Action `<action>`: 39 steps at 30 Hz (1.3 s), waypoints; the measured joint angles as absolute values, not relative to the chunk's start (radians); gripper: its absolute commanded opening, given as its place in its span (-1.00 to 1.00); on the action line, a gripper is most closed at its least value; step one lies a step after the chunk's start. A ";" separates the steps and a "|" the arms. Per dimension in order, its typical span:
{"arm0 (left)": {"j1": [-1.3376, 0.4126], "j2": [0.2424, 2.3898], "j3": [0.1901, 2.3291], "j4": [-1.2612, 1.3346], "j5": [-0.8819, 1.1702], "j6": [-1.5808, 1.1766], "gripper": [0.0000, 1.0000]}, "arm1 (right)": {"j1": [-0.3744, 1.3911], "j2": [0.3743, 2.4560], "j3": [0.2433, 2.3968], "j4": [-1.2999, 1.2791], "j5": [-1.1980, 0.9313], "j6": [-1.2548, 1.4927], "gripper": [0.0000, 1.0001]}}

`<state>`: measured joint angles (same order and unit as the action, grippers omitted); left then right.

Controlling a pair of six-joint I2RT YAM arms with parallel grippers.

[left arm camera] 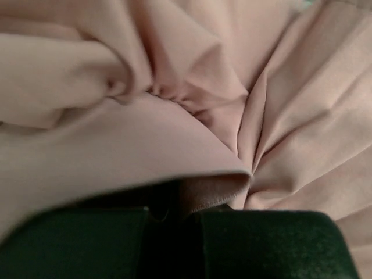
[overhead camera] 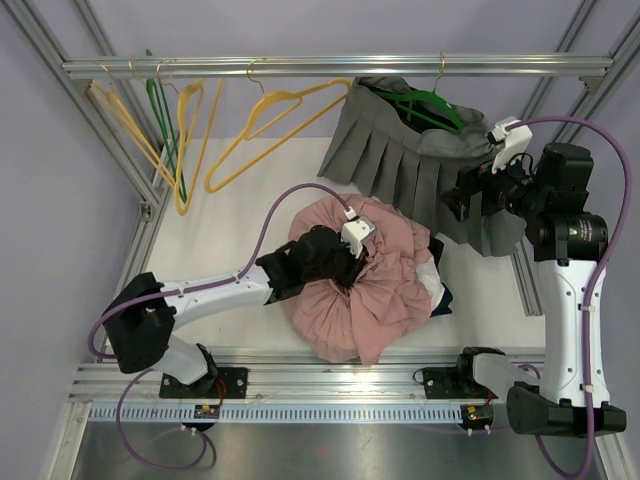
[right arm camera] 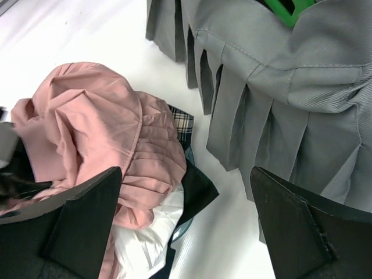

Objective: Remove the skirt from the hanger
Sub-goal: Place the skirt into the basket, then grab a hanger with the skirt on it with the right arm

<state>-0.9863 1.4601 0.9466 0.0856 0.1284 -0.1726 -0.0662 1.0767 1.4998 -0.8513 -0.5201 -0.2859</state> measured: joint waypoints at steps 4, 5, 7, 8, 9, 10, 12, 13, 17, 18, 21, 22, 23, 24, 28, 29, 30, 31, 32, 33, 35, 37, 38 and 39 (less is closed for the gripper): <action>-0.986 1.501 0.928 0.116 0.092 -0.174 -0.97 | -0.067 1.110 1.553 -0.896 -0.545 -0.302 0.99; -0.986 1.503 0.927 0.123 0.085 -0.174 -0.88 | -0.068 1.119 1.571 -0.907 -0.547 -0.306 0.99; -0.987 1.502 0.930 0.129 0.073 -0.174 -0.56 | -0.070 1.143 1.617 -0.935 -0.560 -0.314 0.99; -0.987 1.502 0.934 0.127 0.069 -0.170 -0.46 | -0.071 1.157 1.645 -0.950 -0.567 -0.316 0.99; -0.988 1.502 0.944 0.120 0.066 -0.172 -0.32 | -0.072 1.171 1.674 -0.963 -0.572 -0.318 0.99; -0.989 1.501 0.955 0.113 0.063 -0.171 -0.15 | -0.075 1.186 1.706 -0.981 -0.580 -0.319 0.99; -0.989 1.495 0.992 0.091 0.056 -0.172 0.19 | -0.082 1.215 1.766 -1.005 -0.597 -0.319 0.99; -0.989 1.491 1.008 0.083 0.055 -0.170 0.25 | -0.089 1.234 1.805 -1.020 -0.608 -0.319 0.99; -0.988 1.443 1.087 0.037 0.052 -0.175 0.65 | -0.121 1.313 1.946 -1.074 -0.650 -0.319 0.99; -0.988 1.430 1.102 0.035 0.052 -0.175 0.73 | -0.127 1.328 1.972 -1.082 -0.656 -0.320 0.99; -0.987 1.379 1.160 0.011 0.053 -0.180 0.82 | -0.141 1.381 2.065 -1.116 -0.682 -0.324 0.99; -0.987 1.362 1.177 0.004 0.053 -0.181 0.85 | -0.145 1.396 2.093 -1.127 -0.691 -0.328 0.99; -0.987 1.346 1.192 -0.001 0.054 -0.183 0.89 | -0.147 1.412 2.120 -1.135 -0.701 -0.333 0.99; -0.987 1.328 1.203 -0.003 0.055 -0.184 0.92 | -0.149 1.427 2.144 -1.142 -0.706 -0.338 0.99; -0.987 1.264 1.212 -0.029 0.055 -0.184 0.98 | -0.160 1.489 2.231 -1.166 -0.749 -0.370 0.99; -0.987 1.249 1.212 -0.039 0.052 -0.184 0.98 | -0.162 1.509 2.255 -1.177 -0.762 -0.385 0.99; -0.987 1.234 1.212 -0.053 0.048 -0.184 0.98 | -0.163 1.525 2.274 -1.182 -0.776 -0.401 0.99; -0.987 1.217 1.211 -0.068 0.043 -0.184 0.98 | -0.164 1.544 2.293 -1.186 -0.792 -0.419 0.99; -0.987 1.198 1.209 -0.080 0.038 -0.184 0.98 | -0.164 1.564 2.307 -1.190 -0.812 -0.441 0.97; -0.987 1.177 1.204 -0.087 0.030 -0.184 0.98 | -0.165 1.578 2.312 -1.192 -0.827 -0.458 0.97; -0.987 1.132 1.190 -0.105 0.006 -0.185 0.98 | -0.165 1.599 2.313 -1.192 -0.857 -0.492 0.96; -0.984 1.083 1.171 -0.128 -0.028 -0.189 0.98 | -0.165 1.618 2.313 -1.190 -0.885 -0.521 0.94; -0.981 1.062 1.163 -0.143 -0.044 -0.192 0.98 | -0.165 1.627 2.315 -1.187 -0.896 -0.530 0.93; -0.979 1.045 1.155 -0.156 -0.059 -0.195 0.98 | -0.165 1.636 2.318 -1.183 -0.908 -0.540 0.92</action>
